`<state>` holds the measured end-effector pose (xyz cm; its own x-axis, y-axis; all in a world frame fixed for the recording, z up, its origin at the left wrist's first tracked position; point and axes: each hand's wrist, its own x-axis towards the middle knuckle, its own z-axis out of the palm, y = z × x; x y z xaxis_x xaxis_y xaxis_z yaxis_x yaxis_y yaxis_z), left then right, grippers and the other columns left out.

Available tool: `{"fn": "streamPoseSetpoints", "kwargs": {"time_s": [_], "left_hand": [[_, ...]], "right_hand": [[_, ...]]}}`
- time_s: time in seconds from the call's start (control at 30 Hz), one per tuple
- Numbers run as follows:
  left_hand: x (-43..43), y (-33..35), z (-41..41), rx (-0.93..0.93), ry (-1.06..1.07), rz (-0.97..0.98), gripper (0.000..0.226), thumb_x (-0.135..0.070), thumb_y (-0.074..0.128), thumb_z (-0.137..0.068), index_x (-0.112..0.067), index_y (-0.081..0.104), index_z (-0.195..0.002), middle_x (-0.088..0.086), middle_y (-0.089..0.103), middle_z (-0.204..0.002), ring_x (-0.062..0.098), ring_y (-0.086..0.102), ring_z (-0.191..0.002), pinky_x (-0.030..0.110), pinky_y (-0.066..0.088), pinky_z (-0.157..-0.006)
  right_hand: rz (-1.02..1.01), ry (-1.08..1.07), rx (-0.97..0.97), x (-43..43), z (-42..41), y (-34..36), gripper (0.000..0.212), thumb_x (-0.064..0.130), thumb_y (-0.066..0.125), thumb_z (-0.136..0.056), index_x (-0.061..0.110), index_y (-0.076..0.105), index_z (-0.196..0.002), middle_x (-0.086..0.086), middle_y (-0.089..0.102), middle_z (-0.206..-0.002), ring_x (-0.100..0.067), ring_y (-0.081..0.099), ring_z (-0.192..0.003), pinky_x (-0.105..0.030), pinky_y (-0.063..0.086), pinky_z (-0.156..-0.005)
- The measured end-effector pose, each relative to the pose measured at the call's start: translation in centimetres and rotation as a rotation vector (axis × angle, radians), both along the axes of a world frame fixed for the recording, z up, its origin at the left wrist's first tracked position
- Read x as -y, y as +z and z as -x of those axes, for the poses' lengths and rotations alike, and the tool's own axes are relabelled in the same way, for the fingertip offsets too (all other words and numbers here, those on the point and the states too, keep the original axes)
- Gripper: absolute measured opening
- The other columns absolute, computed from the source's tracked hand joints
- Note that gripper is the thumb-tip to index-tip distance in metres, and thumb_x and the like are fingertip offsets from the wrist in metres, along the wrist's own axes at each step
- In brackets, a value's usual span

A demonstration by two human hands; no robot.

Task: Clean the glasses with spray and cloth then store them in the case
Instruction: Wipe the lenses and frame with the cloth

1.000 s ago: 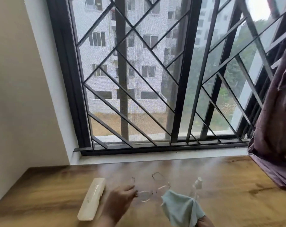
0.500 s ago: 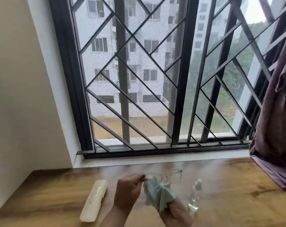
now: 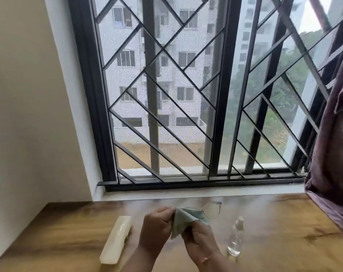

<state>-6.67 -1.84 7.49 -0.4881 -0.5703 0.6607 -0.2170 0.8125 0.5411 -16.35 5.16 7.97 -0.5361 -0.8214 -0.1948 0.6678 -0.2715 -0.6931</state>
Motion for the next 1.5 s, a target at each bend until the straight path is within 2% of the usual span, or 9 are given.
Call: {"fn": "streamPoseSetpoints", "kwargs": {"time_s": [0.17,0.33,0.53,0.73,0.9,1.07,1.23,1.33,1.5], "left_hand": [[-0.3,0.8,-0.1,-0.073,0.036,-0.009,0.016,-0.013,0.063,-0.071,-0.018,0.074,-0.082,-0.006,0.074,-0.08,0.004,0.066,-0.073,0.009,0.048,-0.068],[-0.2,1.3,-0.6,-0.132,0.064,-0.039,0.028,-0.008,0.062,-0.065,-0.021,0.071,-0.088,-0.022,0.067,-0.086,-0.014,0.058,-0.077,0.0,0.043,-0.068],[-0.4,0.9,-0.8,-0.142,0.056,-0.047,0.036,-0.008,0.061,-0.062,-0.021,0.066,-0.095,-0.024,0.064,-0.088,-0.023,0.053,-0.078,-0.003,0.041,-0.068],[-0.8,0.6,-1.0,-0.121,-0.007,-0.031,0.02,-0.028,0.062,-0.071,-0.021,0.073,-0.086,-0.016,0.07,-0.086,-0.009,0.061,-0.081,0.006,0.048,-0.071],[-0.6,1.0,-1.0,-0.161,0.081,-0.051,0.031,-0.005,0.062,-0.065,-0.023,0.068,-0.089,-0.011,0.071,-0.082,-0.004,0.062,-0.075,0.008,0.046,-0.066],[-0.4,1.2,-1.2,-0.179,0.099,-0.039,0.024,-0.011,0.063,-0.064,-0.02,0.072,-0.084,-0.013,0.068,-0.093,-0.022,0.053,-0.079,-0.002,0.04,-0.069],[-0.6,0.7,-1.3,-0.178,0.084,-0.035,0.036,-0.002,0.065,-0.056,-0.021,0.07,-0.087,-0.008,0.071,-0.08,-0.009,0.057,-0.075,0.002,0.044,-0.067],[-0.9,0.6,-1.3,-0.161,0.054,-0.015,0.043,-0.005,0.069,-0.059,-0.024,0.062,-0.096,-0.013,0.063,-0.1,-0.009,0.057,-0.078,0.003,0.044,-0.07],[-1.0,0.3,-1.2,-0.154,0.074,0.007,0.039,0.003,0.064,-0.054,-0.019,0.066,-0.087,-0.015,0.068,-0.087,-0.011,0.058,-0.079,-0.001,0.042,-0.069]], "right_hand": [[0.087,0.036,0.116,0.1,0.1,0.2,0.009,0.008,0.067,-0.066,0.001,0.068,-0.072,-0.018,0.068,-0.066,-0.026,0.066,-0.058,-0.03,0.056,-0.053],[0.127,0.199,0.201,-0.4,0.6,-0.1,0.027,-0.016,0.046,-0.068,-0.014,0.066,-0.087,-0.029,0.07,-0.085,-0.035,0.071,-0.075,-0.037,0.06,-0.062],[0.06,0.174,0.068,-0.4,-0.2,0.2,0.032,-0.019,0.057,-0.057,-0.009,0.067,-0.085,-0.023,0.07,-0.081,-0.029,0.07,-0.071,-0.034,0.06,-0.061],[-0.034,0.067,0.055,0.2,-0.4,0.6,0.029,-0.024,0.043,-0.066,-0.003,0.061,-0.072,-0.013,0.063,-0.054,-0.019,0.061,-0.046,-0.023,0.051,-0.043],[0.035,0.152,0.09,-0.1,-0.2,1.1,0.023,-0.015,0.048,-0.059,-0.008,0.064,-0.074,-0.02,0.066,-0.069,-0.029,0.064,-0.062,-0.031,0.056,-0.055],[0.163,0.241,0.092,-0.5,-0.2,1.1,0.026,-0.014,0.05,-0.066,-0.01,0.072,-0.079,-0.026,0.071,-0.084,-0.032,0.071,-0.074,-0.033,0.059,-0.06],[0.113,0.201,-0.003,-0.5,-0.6,0.7,0.036,-0.02,0.056,-0.046,-0.01,0.069,-0.078,-0.025,0.069,-0.077,-0.03,0.069,-0.067,-0.032,0.058,-0.055],[0.041,0.174,-0.086,-0.2,-0.9,0.9,0.025,-0.017,0.061,-0.051,-0.006,0.07,-0.072,-0.019,0.068,-0.072,-0.024,0.066,-0.062,-0.028,0.056,-0.053],[0.061,0.162,-0.074,-0.1,-0.9,1.0,0.034,-0.022,0.045,-0.055,0.003,0.068,-0.053,-0.015,0.064,-0.056,-0.024,0.062,-0.047,-0.025,0.05,-0.043]]}}
